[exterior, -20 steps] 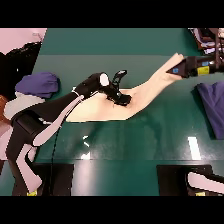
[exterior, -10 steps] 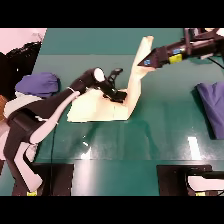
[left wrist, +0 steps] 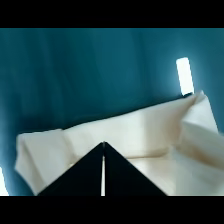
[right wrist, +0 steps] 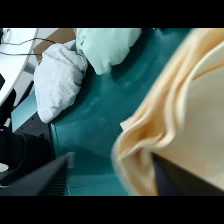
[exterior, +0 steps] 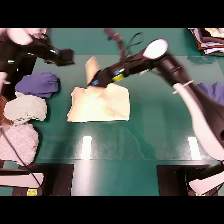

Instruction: Fold the shirts.

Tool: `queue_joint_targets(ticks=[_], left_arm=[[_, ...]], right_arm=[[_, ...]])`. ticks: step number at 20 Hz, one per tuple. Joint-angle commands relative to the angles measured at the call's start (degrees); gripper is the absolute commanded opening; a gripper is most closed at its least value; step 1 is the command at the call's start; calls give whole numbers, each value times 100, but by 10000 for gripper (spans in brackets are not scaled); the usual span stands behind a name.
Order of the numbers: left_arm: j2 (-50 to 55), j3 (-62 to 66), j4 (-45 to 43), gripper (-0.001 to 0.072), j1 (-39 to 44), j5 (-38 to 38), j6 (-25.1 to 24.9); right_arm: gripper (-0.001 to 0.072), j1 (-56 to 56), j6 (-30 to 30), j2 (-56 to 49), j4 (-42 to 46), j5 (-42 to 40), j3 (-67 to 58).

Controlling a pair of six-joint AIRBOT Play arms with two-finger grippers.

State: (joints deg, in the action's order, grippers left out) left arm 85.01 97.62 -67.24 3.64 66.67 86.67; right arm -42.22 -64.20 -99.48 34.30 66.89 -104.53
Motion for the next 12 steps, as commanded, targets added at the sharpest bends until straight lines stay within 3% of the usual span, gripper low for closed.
queue_joint_targets(ticks=[1,2,3,7,12], left_arm=[[-610,4,-208,35,-743,55,-13],[-664,4,-205,36,-831,114,-13],[-695,7,-205,36,-866,208,-13],[-691,4,-111,36,-850,599,-162],[-691,4,-105,36,-850,706,-162]], right_arm=[[494,-577,321,-341,35,-699,-17],[350,-529,315,-323,157,-540,-17],[325,-431,271,-278,352,-286,-15],[325,352,-247,160,1102,621,564],[324,1893,-820,1266,1067,-61,3023]])
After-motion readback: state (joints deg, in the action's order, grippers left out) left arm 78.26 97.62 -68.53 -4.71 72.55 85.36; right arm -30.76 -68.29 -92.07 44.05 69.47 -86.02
